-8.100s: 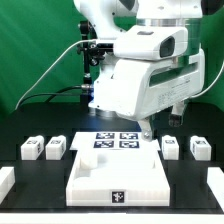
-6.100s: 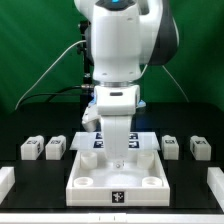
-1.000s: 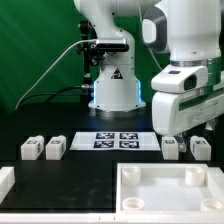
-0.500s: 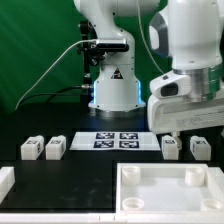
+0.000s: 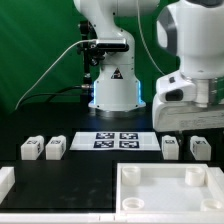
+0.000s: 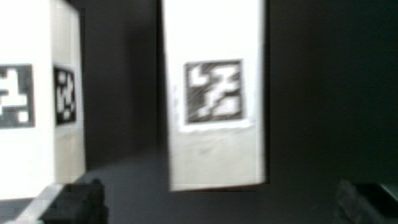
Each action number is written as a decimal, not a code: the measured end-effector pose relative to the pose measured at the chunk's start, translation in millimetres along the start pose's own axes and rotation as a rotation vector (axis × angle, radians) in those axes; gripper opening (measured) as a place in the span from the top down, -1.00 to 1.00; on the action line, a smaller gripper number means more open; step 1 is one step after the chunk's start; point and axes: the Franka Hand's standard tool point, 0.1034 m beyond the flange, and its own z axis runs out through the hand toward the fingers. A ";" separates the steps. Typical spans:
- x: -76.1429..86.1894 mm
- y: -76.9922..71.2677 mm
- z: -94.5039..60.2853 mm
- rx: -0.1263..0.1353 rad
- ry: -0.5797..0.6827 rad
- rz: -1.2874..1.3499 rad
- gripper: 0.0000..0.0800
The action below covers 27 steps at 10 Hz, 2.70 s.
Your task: Assemble one leg
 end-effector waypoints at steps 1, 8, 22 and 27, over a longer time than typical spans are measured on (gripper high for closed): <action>0.1 -6.1 -1.9 -0.007 -0.092 -0.004 -0.62; -1.9 -5.6 5.3 -0.026 -0.562 -0.010 -0.62; -19.6 -6.4 40.8 -0.043 -0.552 -0.017 0.28; -19.6 -6.4 40.8 -0.043 -0.552 -0.017 0.28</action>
Offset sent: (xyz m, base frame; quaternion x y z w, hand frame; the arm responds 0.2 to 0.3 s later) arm 0.0009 0.0011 -0.0035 -0.0029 -0.1586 -0.0190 0.9872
